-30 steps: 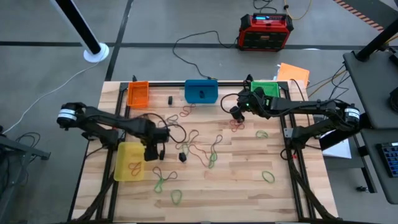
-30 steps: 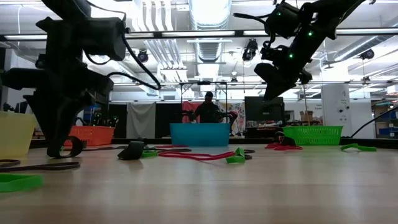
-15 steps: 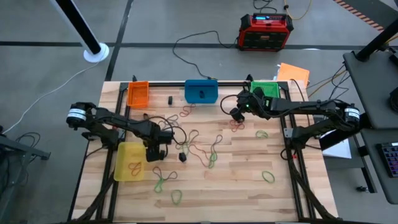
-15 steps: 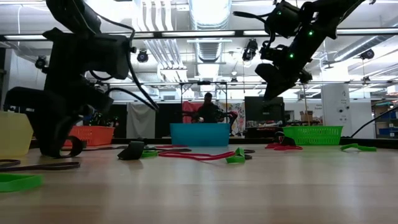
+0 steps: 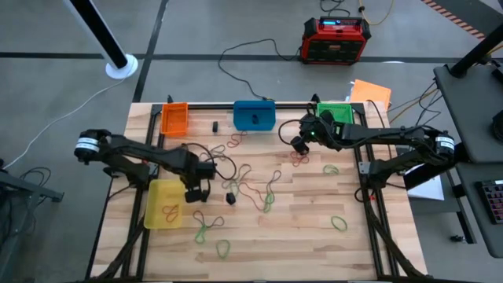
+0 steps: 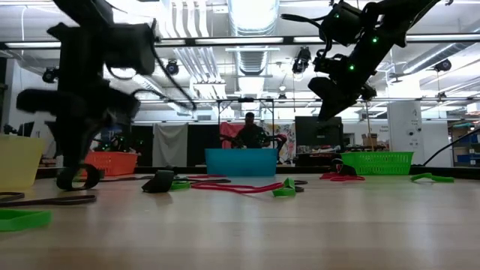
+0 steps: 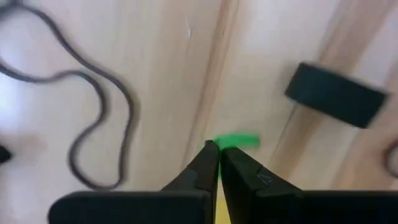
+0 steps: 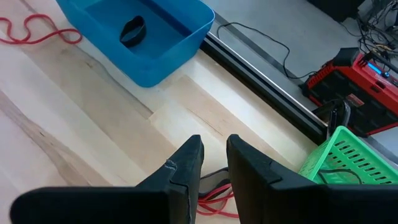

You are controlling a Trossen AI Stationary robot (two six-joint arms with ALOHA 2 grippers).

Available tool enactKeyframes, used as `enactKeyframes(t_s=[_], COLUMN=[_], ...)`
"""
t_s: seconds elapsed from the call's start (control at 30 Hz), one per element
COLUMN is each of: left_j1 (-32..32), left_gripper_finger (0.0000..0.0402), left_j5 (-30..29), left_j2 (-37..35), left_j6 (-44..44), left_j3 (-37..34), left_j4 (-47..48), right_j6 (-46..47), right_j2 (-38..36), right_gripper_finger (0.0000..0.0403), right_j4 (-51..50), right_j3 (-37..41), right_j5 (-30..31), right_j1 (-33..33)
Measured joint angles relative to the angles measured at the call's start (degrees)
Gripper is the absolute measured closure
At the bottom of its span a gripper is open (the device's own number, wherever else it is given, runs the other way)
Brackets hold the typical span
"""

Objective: Sort rubber bands into baskets
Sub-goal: Put the green rubber band into the orange bin

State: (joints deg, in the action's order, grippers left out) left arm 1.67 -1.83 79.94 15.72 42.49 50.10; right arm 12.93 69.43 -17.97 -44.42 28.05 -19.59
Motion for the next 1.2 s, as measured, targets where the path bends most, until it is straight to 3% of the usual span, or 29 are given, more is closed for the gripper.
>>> enactKeyframes(t_s=[0.3, 0.47, 0.53, 0.77, 1.0, 1.2], left_j1=[-2.3, -7.3, -11.3, -33.0, -55.4, -57.2], left_gripper_finger=[0.0401, 0.0402, 0.0402, 0.0402, 0.0402, 0.0401], left_j5=[-7.0, -20.3, -22.9, -22.6, -16.3, -14.2], left_j2=[-8.9, -9.9, -9.8, -8.3, -4.6, -0.8], left_j6=[0.1, 3.2, 3.1, -4.9, -13.1, -16.1], left_j3=[10.0, 16.7, 19.0, 23.2, 23.1, 23.4], left_j4=[9.1, 17.5, 18.7, 18.2, 14.1, 9.3], right_j6=[-0.1, -0.5, -0.8, -1.6, -1.8, -1.9], right_j2=[0.0, 0.0, 0.0, 0.0, 0.0, 0.0], right_gripper_finger=[0.0335, 0.0335, 0.0335, 0.0335, 0.0335, 0.0335], right_j4=[0.1, 0.3, 0.3, 0.5, 0.5, 0.7], right_j3=[0.1, 0.1, 0.1, 0.1, 0.1, 0.2], right_j5=[0.0, 0.0, 0.0, 0.0, 0.0, 0.0], right_j1=[0.0, 0.0, 0.0, 0.0, 0.0, 0.0])
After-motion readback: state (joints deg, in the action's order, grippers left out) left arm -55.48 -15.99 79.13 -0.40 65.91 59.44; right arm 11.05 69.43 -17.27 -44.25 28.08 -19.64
